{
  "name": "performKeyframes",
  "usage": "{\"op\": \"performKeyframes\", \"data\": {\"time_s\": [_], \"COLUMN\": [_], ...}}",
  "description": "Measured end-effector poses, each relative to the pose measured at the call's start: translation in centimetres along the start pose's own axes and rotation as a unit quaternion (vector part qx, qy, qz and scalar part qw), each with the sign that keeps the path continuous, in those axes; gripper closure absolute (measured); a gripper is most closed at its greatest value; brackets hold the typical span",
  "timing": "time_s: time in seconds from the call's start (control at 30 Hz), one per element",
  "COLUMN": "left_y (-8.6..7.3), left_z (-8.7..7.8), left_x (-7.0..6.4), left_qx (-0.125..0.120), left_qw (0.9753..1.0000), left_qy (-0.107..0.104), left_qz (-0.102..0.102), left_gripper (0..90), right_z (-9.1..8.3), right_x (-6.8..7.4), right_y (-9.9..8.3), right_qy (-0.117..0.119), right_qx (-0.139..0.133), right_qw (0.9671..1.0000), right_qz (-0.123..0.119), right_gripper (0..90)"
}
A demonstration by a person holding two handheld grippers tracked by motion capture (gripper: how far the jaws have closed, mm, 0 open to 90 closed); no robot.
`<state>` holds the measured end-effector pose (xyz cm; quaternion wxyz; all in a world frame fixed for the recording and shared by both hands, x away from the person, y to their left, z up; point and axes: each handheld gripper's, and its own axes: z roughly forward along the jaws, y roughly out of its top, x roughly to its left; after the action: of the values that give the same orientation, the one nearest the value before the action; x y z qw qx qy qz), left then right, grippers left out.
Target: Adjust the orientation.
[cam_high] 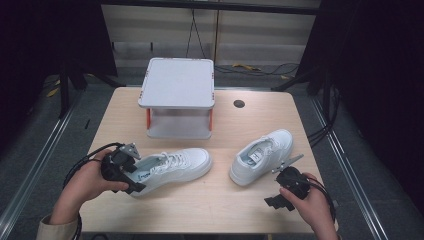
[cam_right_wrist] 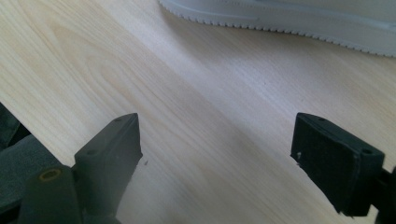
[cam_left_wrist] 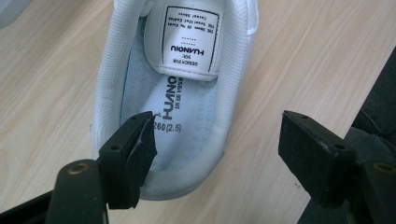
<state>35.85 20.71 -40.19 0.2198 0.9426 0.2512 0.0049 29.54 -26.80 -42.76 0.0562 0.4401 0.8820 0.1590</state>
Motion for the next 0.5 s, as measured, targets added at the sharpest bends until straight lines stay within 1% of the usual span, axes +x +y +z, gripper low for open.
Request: {"op": "performKeyframes", "data": {"time_s": [0.13, 0.17, 0.27, 0.3, 0.33, 0.37, 0.43, 0.47, 0.5], "left_y": [0.0, 0.0, 0.1, 0.3, 0.3, 0.4, 0.4, 0.4, 0.5], "left_z": [0.0, -0.1, 0.0, 0.1, 0.1, 0.2, 0.2, 0.3, 0.2], "left_x": [-0.2, -0.3, -0.4, -0.4, -0.4, -0.4, -0.4, -0.4, -0.4], "left_qx": [-0.003, 0.009, 0.01, 0.016, 0.018, 0.018, 0.018, 0.012, 0.011], "left_qw": [1.0, 0.9999, 0.9999, 0.9997, 0.9996, 0.9996, 0.9996, 0.9998, 0.9995], "left_qy": [0.002, 0.003, 0.006, 0.009, 0.01, 0.009, 0.008, 0.011, 0.019], "left_qz": [0.0, 0.012, 0.009, 0.018, 0.017, 0.017, 0.018, 0.015, 0.023], "left_gripper": [27.9, 27.9, 27.9, 27.8, 27.9, 28.2, 29.7, 31.3, 32.1], "right_z": [0.3, 0.5, 0.7, 0.9, 1.0, 1.1, 1.2, 1.3, 1.6], "right_x": [0.1, 0.1, 0.0, -0.1, -0.2, -0.2, -0.2, -0.3, -0.3], "right_y": [0.2, 0.2, 0.2, 0.1, 0.1, 0.1, 0.1, 0.0, 0.0], "right_qy": [0.002, 0.004, 0.005, 0.005, 0.003, 0.0, 0.001, 0.004, 0.006], "right_qx": [0.004, 0.008, 0.004, -0.001, 0.0, -0.001, -0.002, -0.001, 0.002], "right_qw": [1.0, 0.9999, 0.9999, 1.0, 1.0, 1.0, 1.0, 1.0, 0.9999], "right_qz": [-0.004, -0.005, -0.008, -0.004, -0.005, -0.006, -0.004, -0.003, -0.008], "right_gripper": [15.4, 15.4, 15.1, 15.1, 15.0, 15.0, 15.0, 15.0, 15.0]}}
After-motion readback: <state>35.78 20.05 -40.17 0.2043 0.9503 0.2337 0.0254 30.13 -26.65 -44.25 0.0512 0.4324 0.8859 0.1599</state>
